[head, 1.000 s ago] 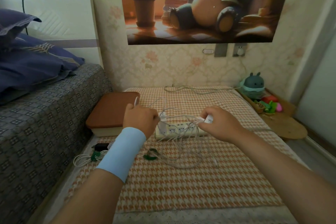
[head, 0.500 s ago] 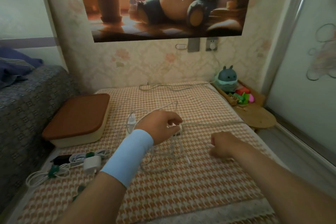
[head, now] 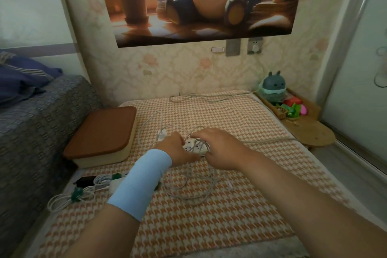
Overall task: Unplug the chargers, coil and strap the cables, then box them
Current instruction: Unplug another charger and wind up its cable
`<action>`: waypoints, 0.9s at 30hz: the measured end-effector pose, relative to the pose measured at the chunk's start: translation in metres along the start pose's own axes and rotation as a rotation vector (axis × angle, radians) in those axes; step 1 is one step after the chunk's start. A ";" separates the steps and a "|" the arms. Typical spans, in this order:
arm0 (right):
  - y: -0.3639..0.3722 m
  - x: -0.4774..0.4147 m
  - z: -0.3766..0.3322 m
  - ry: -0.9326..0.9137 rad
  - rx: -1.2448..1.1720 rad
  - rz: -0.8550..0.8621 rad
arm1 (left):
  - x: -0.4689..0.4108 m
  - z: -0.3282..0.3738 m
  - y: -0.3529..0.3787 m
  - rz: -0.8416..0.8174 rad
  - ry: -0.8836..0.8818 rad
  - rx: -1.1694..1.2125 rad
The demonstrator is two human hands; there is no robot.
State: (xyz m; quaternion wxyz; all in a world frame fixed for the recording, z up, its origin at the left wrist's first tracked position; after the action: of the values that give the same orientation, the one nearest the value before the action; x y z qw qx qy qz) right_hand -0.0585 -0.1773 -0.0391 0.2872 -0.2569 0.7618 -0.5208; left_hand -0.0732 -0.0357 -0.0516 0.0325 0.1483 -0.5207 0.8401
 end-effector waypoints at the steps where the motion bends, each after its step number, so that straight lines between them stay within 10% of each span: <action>1: 0.005 -0.001 0.003 0.026 -0.023 -0.003 | -0.005 -0.010 0.002 0.051 -0.063 -0.032; 8: 0.010 -0.004 0.025 0.150 -0.049 0.129 | -0.025 -0.027 0.013 0.126 -0.042 -0.013; 14: -0.023 -0.016 0.000 -0.048 0.100 0.310 | 0.005 0.025 -0.040 0.528 0.419 -0.019; 21: -0.064 0.004 0.057 0.226 0.160 0.458 | 0.007 -0.025 -0.036 -0.173 0.198 0.485; 27: -0.022 0.019 0.093 0.587 0.214 -0.073 | 0.012 -0.004 -0.071 0.150 0.361 0.440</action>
State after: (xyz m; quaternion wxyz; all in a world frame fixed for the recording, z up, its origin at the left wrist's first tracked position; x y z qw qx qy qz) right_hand -0.0046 -0.2574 -0.0490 0.0615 -0.0910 0.7433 -0.6599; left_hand -0.0707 -0.0008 0.0114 0.0296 -0.0390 -0.3214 0.9457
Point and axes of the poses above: each hand's wrist, its own x-axis away from the middle knuckle, its own y-axis out of the palm, z = x × y, the point moved 7 cm from there along -x, towards the middle knuckle, and after that the axes turned 5 degrees about -z, right-handed, at the moved point
